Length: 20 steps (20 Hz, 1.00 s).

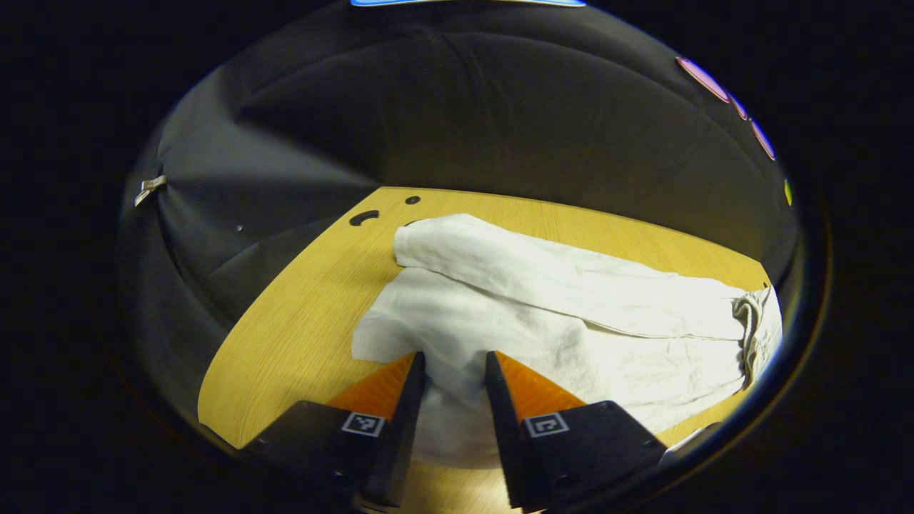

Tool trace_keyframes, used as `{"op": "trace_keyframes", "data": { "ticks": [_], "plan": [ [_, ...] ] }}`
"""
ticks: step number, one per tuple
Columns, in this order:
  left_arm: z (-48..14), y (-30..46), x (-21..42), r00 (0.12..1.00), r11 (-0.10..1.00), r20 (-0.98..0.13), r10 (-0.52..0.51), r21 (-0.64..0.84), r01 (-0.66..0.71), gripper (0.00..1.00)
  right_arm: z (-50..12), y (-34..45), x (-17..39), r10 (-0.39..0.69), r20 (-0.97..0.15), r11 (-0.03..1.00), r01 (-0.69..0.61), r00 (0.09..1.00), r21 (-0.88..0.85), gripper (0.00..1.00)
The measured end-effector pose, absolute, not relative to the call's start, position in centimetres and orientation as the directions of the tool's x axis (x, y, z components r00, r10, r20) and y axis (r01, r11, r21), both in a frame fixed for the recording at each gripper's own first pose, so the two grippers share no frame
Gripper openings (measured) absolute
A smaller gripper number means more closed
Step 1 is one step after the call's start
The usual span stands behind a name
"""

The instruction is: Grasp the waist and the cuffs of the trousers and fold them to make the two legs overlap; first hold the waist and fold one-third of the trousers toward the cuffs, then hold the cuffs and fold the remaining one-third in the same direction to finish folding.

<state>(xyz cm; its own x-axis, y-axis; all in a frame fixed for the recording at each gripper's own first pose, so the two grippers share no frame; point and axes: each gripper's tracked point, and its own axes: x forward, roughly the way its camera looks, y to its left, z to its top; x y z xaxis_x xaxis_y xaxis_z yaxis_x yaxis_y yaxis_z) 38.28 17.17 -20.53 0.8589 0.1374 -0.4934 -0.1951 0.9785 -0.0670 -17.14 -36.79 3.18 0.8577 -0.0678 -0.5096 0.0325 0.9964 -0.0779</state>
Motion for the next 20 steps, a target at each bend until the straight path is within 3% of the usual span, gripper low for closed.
{"op": "trace_keyframes", "data": {
  "ticks": [4, 7, 12, 20],
  "plan": [
    [-20.6, 16.3, 38.4, 0.857, 0.986, -0.503, 0.115, -0.05, -0.161, 0.23, 4.0, -37.5, -17.6, -0.089, -0.5, 0.995, 0.055, 0.862, -0.082, 0.99],
    [-20.5, 15.7, 38.2, 0.851, 0.99, -0.516, 0.096, -0.036, -0.134, 0.08, 4.1, -38.3, -18.3, -0.117, -0.498, 0.992, 0.075, 0.86, -0.104, 0.99],
    [-19.0, 14.9, 37.8, 0.879, 0.973, -0.476, 0.03, -0.189, -0.136, 0.05, 4.5, -39.4, -19.6, -0.15, -0.486, 0.985, 0.085, 0.861, -0.152, 0.98],
    [-11.3, 13.0, 37.7, 0.939, 0.959, -0.344, -0.022, -0.273, -0.078, 0.05, 5.3, -41.2, -19.9, -0.157, -0.456, 0.987, 0.124, 0.876, -0.1, 0.98]
  ]
}}
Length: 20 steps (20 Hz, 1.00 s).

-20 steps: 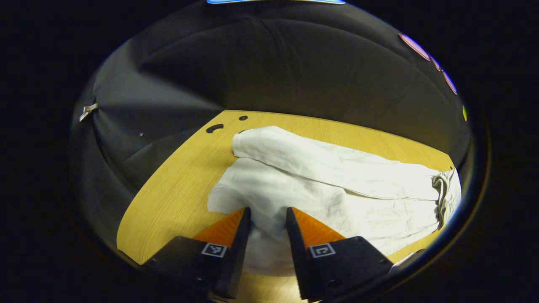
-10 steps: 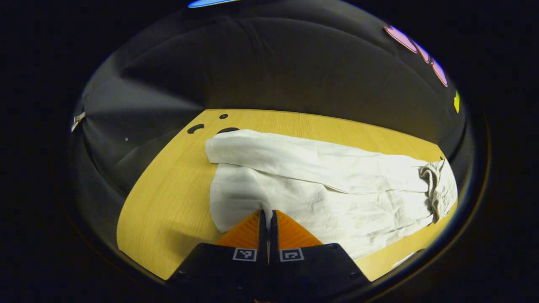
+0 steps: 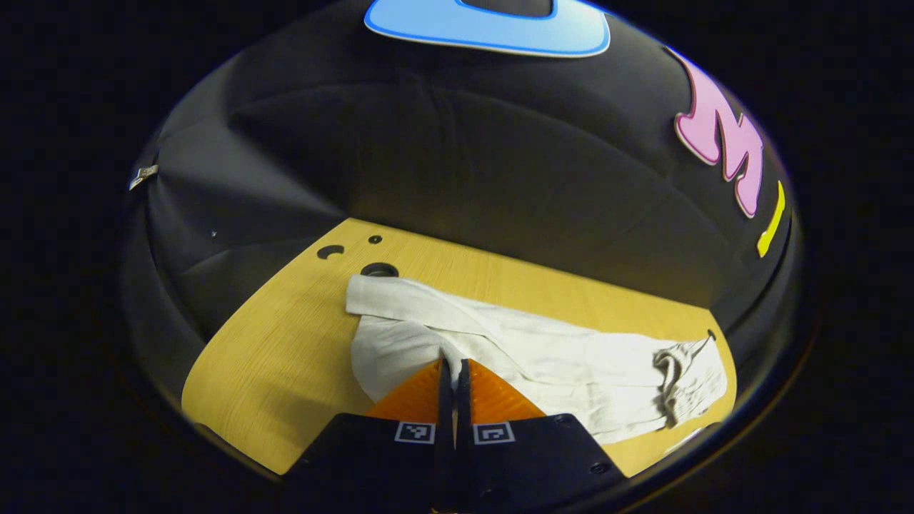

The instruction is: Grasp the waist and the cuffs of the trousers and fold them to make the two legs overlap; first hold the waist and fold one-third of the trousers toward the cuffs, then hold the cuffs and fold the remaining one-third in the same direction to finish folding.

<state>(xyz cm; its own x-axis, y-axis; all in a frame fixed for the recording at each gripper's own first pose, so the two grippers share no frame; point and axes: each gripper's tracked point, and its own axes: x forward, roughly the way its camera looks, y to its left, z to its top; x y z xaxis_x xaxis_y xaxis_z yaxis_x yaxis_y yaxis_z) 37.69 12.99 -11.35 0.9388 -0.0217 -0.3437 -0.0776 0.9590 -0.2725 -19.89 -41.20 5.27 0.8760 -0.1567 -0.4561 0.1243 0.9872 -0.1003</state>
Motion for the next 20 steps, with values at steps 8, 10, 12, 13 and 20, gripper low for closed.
{"op": "trace_keyframes", "data": {
  "ticks": [8, 10, 12, 13, 20],
  "plan": [
    [-1.4, 4.8, 36.4, 0.974, 0.954, -0.218, -0.066, -0.298, -0.002, 0.05, 6.9, -45.9, -18.2, -0.141, -0.407, 0.99, 0.132, 0.902, -0.05, 0.98],
    [0.8, 2.1, 35.7, 0.978, 0.948, -0.189, -0.083, -0.319, 0.019, 0.05, 7.3, -47.7, -17.6, -0.134, -0.395, 0.991, 0.133, 0.909, -0.029, 0.98],
    [3.2, -0.5, 35.1, 0.984, 0.948, -0.154, -0.092, -0.315, 0.039, 0.05, 7.3, -49.2, -17.3, -0.124, -0.391, 0.991, 0.133, 0.912, -0.004, 0.98],
    [4.4, -1.8, 34.9, 0.986, 0.946, -0.139, -0.096, -0.32, 0.047, 0.05, 7.2, -50.0, -17.2, -0.119, -0.395, 0.992, 0.128, 0.911, -0.001, 0.98],
    [9.2, -14.9, 33.9, 0.977, 0.943, -0.083, -0.199, -0.288, 0.168, 0.05, 6.0, -55.4, -17.4, -0.086, -0.416, 0.994, 0.107, 0.905, 0.028, 0.98]
  ]
}}
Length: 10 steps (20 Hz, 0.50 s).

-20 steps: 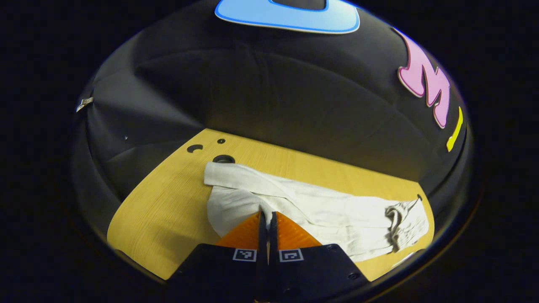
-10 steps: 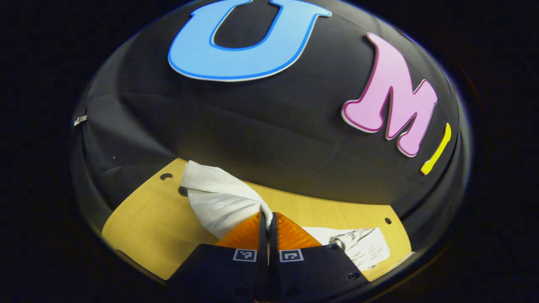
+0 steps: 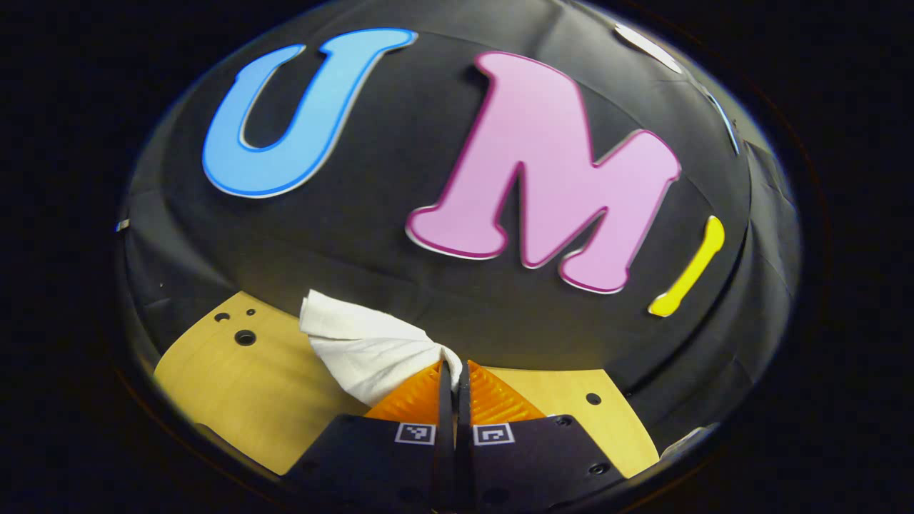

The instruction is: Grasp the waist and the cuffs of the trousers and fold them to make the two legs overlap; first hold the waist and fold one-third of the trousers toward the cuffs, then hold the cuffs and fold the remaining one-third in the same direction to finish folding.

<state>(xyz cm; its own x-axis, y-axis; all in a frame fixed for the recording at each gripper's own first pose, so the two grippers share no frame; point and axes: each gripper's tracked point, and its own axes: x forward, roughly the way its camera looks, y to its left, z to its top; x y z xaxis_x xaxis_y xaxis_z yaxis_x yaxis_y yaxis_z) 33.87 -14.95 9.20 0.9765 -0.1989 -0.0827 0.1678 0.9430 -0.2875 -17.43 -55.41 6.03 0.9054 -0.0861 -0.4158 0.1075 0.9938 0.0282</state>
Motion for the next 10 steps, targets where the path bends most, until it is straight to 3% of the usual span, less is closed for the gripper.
{"op": "trace_keyframes", "data": {
  "ticks": [7, 10],
  "plan": [
    [7.0, -28.1, 32.7, 0.948, 0.941, -0.126, -0.294, -0.212, 0.263, 0.02, 6.0, -59.5, -16.7, -0.025, -0.407, 0.997, 0.052, 0.913, 0.057, 0.99],
    [4.5, -31.9, 32.3, 0.938, 0.945, -0.165, -0.305, -0.175, 0.276, 0.05, 5.9, -60.7, -16.5, -0.006, -0.409, 0.997, 0.037, 0.913, 0.066, 0.99]
  ]
}}
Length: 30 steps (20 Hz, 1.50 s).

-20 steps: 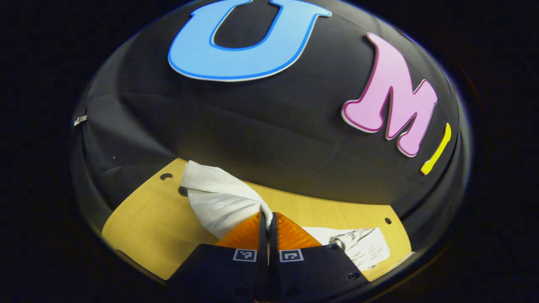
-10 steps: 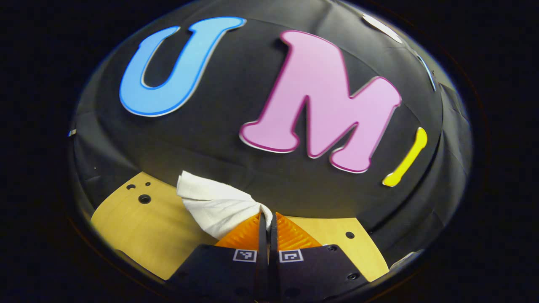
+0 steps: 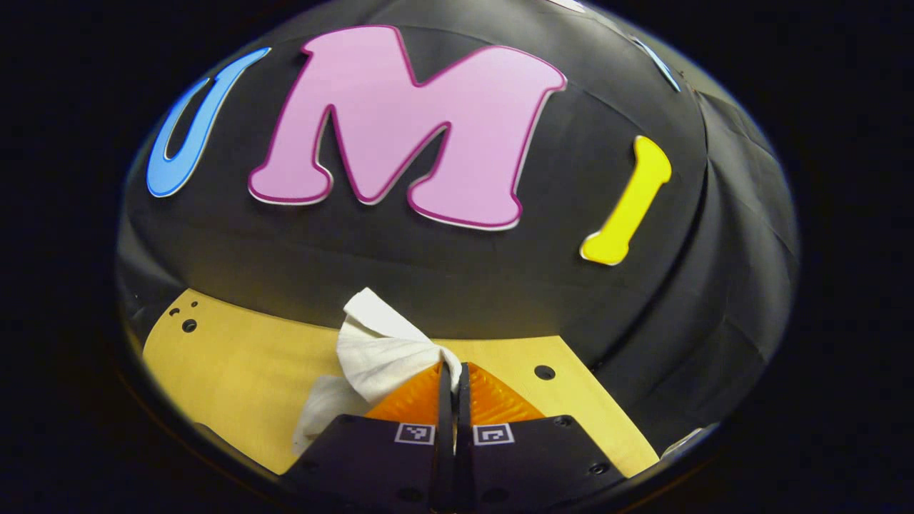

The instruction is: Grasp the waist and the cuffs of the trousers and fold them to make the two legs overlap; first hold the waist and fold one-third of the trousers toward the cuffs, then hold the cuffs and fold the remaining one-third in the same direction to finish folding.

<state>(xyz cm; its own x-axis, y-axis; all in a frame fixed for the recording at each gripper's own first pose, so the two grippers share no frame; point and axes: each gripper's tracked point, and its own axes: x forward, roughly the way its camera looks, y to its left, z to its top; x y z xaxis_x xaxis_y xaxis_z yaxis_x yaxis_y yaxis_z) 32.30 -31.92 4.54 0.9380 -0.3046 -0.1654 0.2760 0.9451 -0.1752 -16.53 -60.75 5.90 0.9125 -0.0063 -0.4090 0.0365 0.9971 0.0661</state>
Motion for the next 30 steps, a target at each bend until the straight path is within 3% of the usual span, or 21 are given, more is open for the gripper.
{"op": "trace_keyframes", "data": {
  "ticks": [3, 8, 9, 10, 12, 14, 15, 30],
  "plan": [
    [1.7, -34.6, 31.7, 0.93, 0.95, -0.209, -0.303, -0.146, 0.277, 0.09, 5.6, -61.3, -16.5, 0.009, -0.414, 0.997, 0.023, 0.91, 0.074, 0.99],
    [-0.6, -38.4, 29.9, 0.91, 0.94, -0.234, -0.342, -0.088, 0.33, 0.25, 4.7, -61.9, -17.1, 0.036, -0.426, 0.997, -0.006, 0.904, 0.072, 0.99],
    [-0.5, -38.6, 29.7, 0.911, 0.94, -0.231, -0.342, -0.067, 0.336, 0.31, 4.6, -61.9, -17.2, 0.041, -0.428, 0.997, -0.011, 0.903, 0.072, 0.99],
    [-0.4, -38.7, 29.4, 0.913, 0.939, -0.224, -0.342, -0.051, 0.339, 0.45, 4.4, -61.9, -17.4, 0.046, -0.43, 0.997, -0.015, 0.902, 0.076, 0.99],
    [-0.1, -38.8, 28.4, 0.918, 0.941, -0.21, -0.338, -0.042, 0.337, 0.63, 4.4, -61.9, -17.5, 0.055, -0.433, 0.996, -0.021, 0.9, 0.083, 0.99],
    [0.2, -37.8, 27.9, 0.928, 0.948, -0.196, -0.317, -0.039, 0.316, 0.9, 4.6, -61.7, -17.3, 0.062, -0.426, 0.996, -0.028, 0.902, 0.086, 0.99],
    [0.2, -37.1, 27.5, 0.934, 0.954, -0.193, -0.3, -0.037, 0.299, 0.94, 4.6, -61.7, -17.4, 0.063, -0.424, 0.996, -0.029, 0.903, 0.086, 0.99],
    [2.1, -18.6, 11.9, 0.992, 0.993, -0.1, -0.077, -0.1, 0.067, 0.96, 9.6, -55.5, -19.5, 0.071, -0.322, 0.997, -0.055, 0.944, 0.06, 0.99]
  ]
}}
